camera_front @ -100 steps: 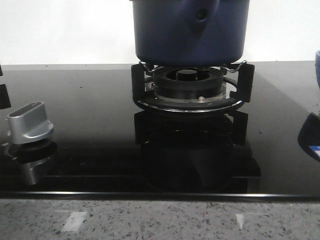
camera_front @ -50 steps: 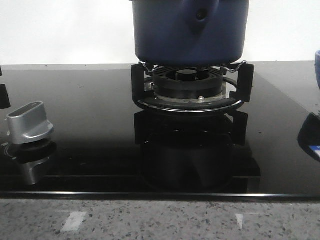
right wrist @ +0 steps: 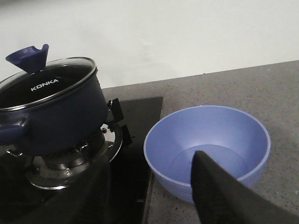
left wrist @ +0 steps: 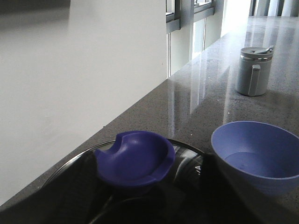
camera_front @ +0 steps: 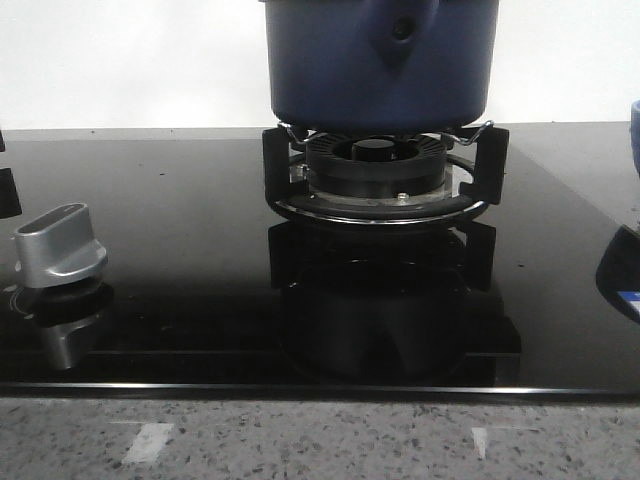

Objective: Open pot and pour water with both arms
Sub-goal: 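Lower the left gripper onto the blue handle of the glass lid, then close the left gripper around the blue lid handle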

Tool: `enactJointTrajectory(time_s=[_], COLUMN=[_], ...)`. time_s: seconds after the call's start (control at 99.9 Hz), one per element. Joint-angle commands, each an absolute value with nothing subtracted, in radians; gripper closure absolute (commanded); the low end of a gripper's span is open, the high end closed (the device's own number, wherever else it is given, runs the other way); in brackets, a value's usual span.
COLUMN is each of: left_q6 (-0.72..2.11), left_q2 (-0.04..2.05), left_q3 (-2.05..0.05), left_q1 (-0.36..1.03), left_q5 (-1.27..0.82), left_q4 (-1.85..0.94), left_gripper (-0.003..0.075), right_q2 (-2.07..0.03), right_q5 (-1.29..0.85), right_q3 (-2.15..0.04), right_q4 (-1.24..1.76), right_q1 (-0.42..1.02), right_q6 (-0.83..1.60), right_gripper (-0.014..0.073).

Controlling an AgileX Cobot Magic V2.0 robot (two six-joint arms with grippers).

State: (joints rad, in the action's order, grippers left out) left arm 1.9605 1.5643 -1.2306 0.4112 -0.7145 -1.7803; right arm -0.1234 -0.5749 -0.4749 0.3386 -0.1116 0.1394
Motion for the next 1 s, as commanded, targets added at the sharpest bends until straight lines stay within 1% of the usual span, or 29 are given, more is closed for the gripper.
enactJointTrajectory(time_s=[0.0, 0.07, 0.47, 0.551, 0.611, 0.711, 0.991], left_q6=[1.943, 1.928, 1.928, 1.928, 1.928, 1.928, 1.975], left_q2=[1.528, 1.528, 1.528, 1.528, 1.528, 1.528, 1.529], left_q3=[-1.267, -1.267, -1.267, -1.267, -1.267, -1.267, -1.267], left_q1=[0.420, 0.420, 0.420, 0.420, 0.420, 0.420, 0.420], left_q5=[-0.750, -0.750, -0.765, -0.765, -0.765, -0.765, -0.765], left_q4=[-1.847, -1.847, -1.862, -1.854, -1.833, -1.798, -1.769], left_gripper=[0.0370, 0.0385, 0.0381, 0.0353, 0.0302, 0.0255, 0.0258], right_q2=[-0.143, -0.143, -0.143, -0.143, -0.143, -0.143, -0.143], right_q5=[-0.505, -0.505, -0.505, -0.505, -0.505, -0.505, -0.505], right_q3=[-0.506, -0.506, -0.506, -0.506, -0.506, -0.506, -0.506], right_q4=[0.341, 0.341, 0.341, 0.341, 0.341, 0.341, 0.341], right_q1=[-0.116, -0.116, -0.116, -0.116, -0.116, -0.116, -0.116], right_q6=[0.149, 0.149, 0.149, 0.149, 0.149, 0.149, 0.149], right_gripper=[0.0238, 0.0238, 0.0238, 0.0238, 0.0238, 0.0238, 0.0238])
